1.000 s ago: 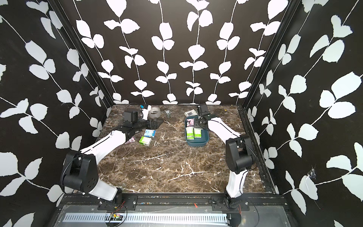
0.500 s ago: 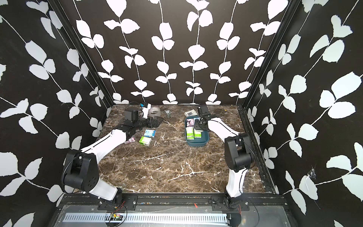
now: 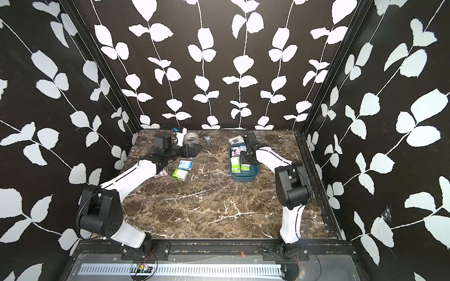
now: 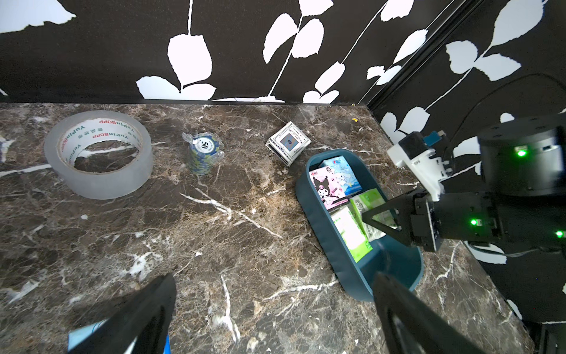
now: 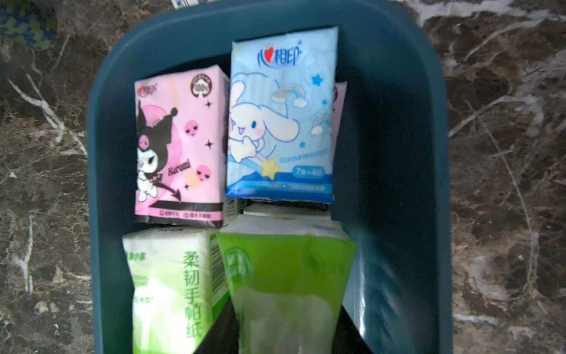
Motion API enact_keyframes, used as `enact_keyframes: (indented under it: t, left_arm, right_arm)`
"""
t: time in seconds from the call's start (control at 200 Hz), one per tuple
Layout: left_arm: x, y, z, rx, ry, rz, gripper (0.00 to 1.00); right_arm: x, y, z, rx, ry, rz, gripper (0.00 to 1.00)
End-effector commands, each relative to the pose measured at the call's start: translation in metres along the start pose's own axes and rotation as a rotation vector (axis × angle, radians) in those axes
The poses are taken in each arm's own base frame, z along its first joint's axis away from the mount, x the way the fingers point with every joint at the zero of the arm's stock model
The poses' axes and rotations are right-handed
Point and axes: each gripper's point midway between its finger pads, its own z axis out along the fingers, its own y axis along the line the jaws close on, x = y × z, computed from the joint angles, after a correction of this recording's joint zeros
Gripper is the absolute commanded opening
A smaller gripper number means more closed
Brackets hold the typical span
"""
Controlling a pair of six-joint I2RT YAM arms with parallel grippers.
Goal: Put the pocket tissues into the storage box
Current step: Place the pocket tissues in the storage box.
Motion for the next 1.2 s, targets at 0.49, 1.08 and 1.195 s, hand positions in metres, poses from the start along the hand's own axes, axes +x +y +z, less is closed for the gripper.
enact_keyframes:
  t: [0.49,1.08,1.195]
  left_arm:
    - [-0.005,-0.003,-0.003,-0.005,-0.003,0.028,0.99]
    - [-0.005,-0.003,-0.004,-0.005,-0.004,0.031,0.99]
    - [-0.005,-0.003,-0.005,-0.006,-0.004,0.033,0.99]
  right_arm:
    - [-0.006,0.019,0.020,-0.024,0.016,-0.020,0.40]
    - [-0.015,0.022,0.006,-0.013,0.002,-0.036,0.64]
    - [-0.018,0.022,0.000,-0.014,-0.007,-0.036,0.64]
